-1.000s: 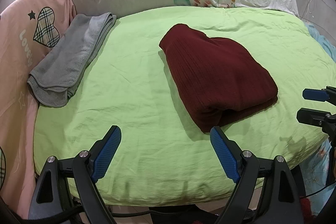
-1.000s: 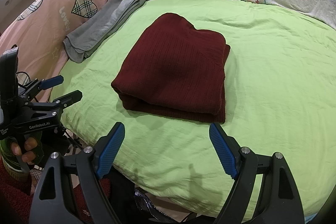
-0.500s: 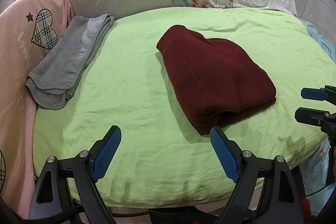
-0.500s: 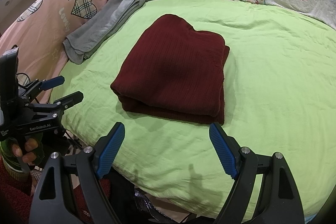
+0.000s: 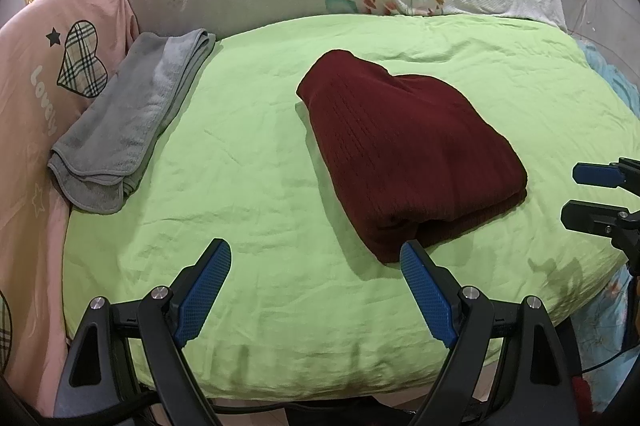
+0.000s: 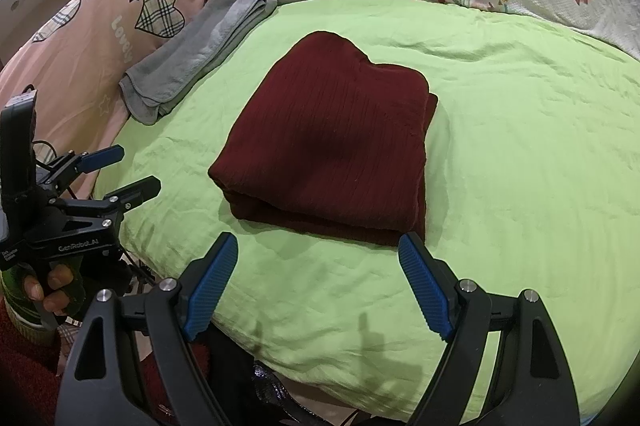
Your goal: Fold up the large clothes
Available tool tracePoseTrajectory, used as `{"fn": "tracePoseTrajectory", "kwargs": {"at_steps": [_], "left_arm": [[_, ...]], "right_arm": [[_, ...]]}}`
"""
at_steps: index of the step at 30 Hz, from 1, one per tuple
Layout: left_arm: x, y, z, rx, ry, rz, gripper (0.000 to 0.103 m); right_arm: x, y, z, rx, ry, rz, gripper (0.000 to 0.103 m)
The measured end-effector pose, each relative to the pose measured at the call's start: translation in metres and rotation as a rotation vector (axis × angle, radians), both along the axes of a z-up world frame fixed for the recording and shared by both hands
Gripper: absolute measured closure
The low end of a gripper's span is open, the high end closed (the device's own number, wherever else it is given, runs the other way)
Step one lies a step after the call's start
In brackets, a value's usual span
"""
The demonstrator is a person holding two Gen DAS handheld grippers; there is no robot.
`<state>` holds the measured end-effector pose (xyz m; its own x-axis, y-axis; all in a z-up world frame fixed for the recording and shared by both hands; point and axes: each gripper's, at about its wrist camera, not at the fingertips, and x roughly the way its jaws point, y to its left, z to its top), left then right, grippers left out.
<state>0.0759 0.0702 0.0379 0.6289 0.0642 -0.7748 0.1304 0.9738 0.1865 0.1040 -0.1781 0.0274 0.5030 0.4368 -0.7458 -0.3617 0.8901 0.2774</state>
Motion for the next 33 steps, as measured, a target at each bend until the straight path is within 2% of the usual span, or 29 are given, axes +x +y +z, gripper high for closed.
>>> {"fn": "tracePoseTrajectory", "kwargs": {"at_steps": [13, 33], "left_arm": [[0.007, -0.002, 0.000, 0.004, -0.008, 0.007, 0.016], [0.029, -0.009, 0.004, 0.005, -0.003, 0.010, 0.016]], "right_arm": [[0.004, -0.001, 0.002, 0.002, -0.004, 0.002, 0.020], [0.040, -0.007, 0.002, 0.035, -0.006, -0.006, 0.020]]}}
